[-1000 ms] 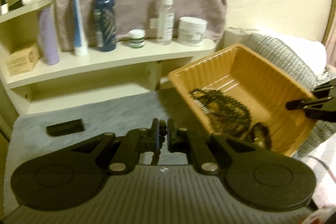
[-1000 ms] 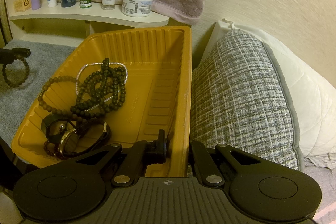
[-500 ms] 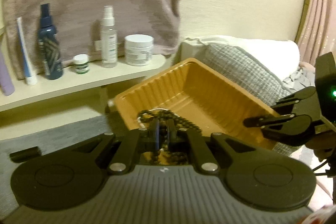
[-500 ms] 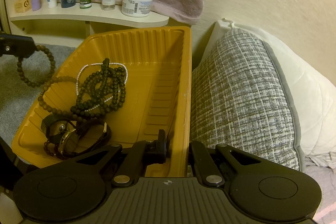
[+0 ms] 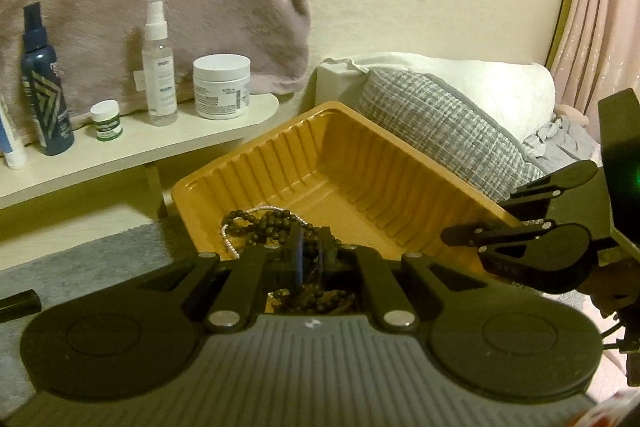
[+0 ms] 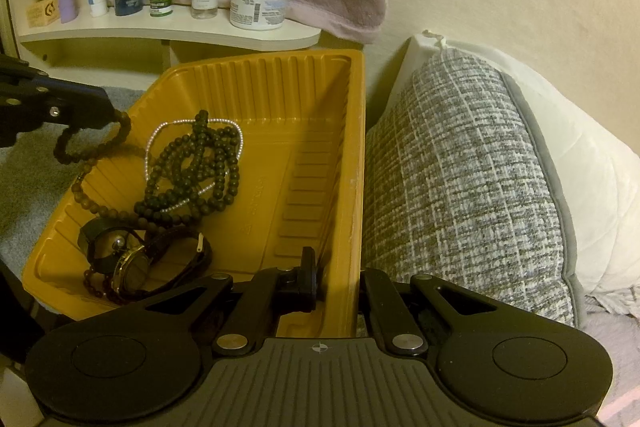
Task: Organize jewelry
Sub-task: 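Carry the bead bracelet into the orange tray and open the left tool, then move the left tool to the black rectangular case and grasp it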
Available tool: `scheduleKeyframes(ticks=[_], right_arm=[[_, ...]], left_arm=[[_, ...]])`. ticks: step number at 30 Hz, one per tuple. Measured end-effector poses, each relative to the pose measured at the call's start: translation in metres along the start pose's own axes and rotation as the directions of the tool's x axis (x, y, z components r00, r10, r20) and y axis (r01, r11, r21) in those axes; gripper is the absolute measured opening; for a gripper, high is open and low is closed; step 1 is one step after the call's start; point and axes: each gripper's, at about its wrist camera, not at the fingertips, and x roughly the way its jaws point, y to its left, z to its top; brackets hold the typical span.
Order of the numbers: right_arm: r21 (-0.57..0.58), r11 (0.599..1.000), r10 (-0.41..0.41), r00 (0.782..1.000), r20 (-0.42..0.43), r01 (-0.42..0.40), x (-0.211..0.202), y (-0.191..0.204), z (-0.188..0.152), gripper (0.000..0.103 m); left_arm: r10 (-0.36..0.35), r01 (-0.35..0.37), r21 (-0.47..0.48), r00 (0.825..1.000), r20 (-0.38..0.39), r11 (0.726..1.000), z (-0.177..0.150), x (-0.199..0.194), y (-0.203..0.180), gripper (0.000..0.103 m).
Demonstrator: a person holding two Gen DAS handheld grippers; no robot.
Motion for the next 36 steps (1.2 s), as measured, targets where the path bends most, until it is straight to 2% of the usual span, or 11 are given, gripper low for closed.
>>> scheduleKeyframes(ticks=[6, 9, 11, 14, 19, 22, 26, 28, 30, 33, 36], right_arm=[[0.0, 1.0, 0.0, 1.0, 0.0, 0.0, 0.0, 0.0, 0.0, 0.005], [0.001, 1.0, 0.0, 1.0, 0.0, 0.0, 0.0, 0.0, 0.0, 0.005], [0.002, 1.0, -0.001, 1.0, 0.001, 0.001, 0.0, -0.001, 0.0, 0.005], [0.003, 1.0, -0.002, 1.0, 0.001, 0.002, 0.0, 0.0, -0.001, 0.005], [0.001, 1.0, -0.003, 1.0, 0.002, 0.003, 0.001, 0.0, -0.001, 0.005], [0.0, 1.0, -0.004, 1.0, 0.002, 0.004, 0.001, 0.0, -0.001, 0.005], [0.001, 1.0, -0.007, 1.0, 0.004, 0.007, 0.0, 0.001, -0.001, 0.005], [0.0, 1.0, -0.01, 1.0, 0.004, 0.01, 0.0, 0.001, -0.002, 0.005], [0.001, 1.0, -0.011, 1.0, 0.002, 0.011, 0.0, 0.001, -0.002, 0.005], [-0.001, 1.0, -0.014, 1.0, -0.001, 0.014, 0.0, 0.002, -0.001, 0.005], [-0.002, 1.0, -0.016, 1.0, -0.004, 0.016, 0.001, 0.002, -0.001, 0.005]], left_arm=[[-0.019, 0.019, -0.015, 0.999, -0.027, 1.0, -0.001, 0.016, -0.001, 0.007], [-0.029, 0.028, -0.016, 0.999, -0.03, 0.999, -0.005, 0.017, 0.0, 0.032], [-0.02, 0.02, -0.011, 0.999, -0.025, 1.0, -0.01, 0.013, 0.004, 0.032], [0.018, -0.019, -0.023, 1.0, -0.026, 1.0, -0.019, 0.003, 0.018, 0.032], [0.141, -0.142, -0.04, 0.99, -0.021, 0.989, -0.038, -0.02, 0.057, 0.032], [0.235, -0.237, -0.056, 0.971, -0.037, 0.97, -0.051, -0.032, 0.088, 0.033], [0.372, -0.379, -0.098, 0.925, -0.078, 0.92, -0.068, -0.045, 0.134, 0.046], [0.428, -0.437, -0.129, 0.899, -0.092, 0.89, -0.076, -0.047, 0.154, 0.064], [0.488, -0.496, -0.172, 0.868, -0.091, 0.851, -0.083, -0.048, 0.171, 0.076], [0.544, -0.549, -0.218, 0.835, -0.086, 0.807, -0.088, -0.044, 0.189, 0.085], [0.566, -0.563, -0.255, 0.821, -0.072, 0.786, -0.09, -0.034, 0.199, 0.09]])
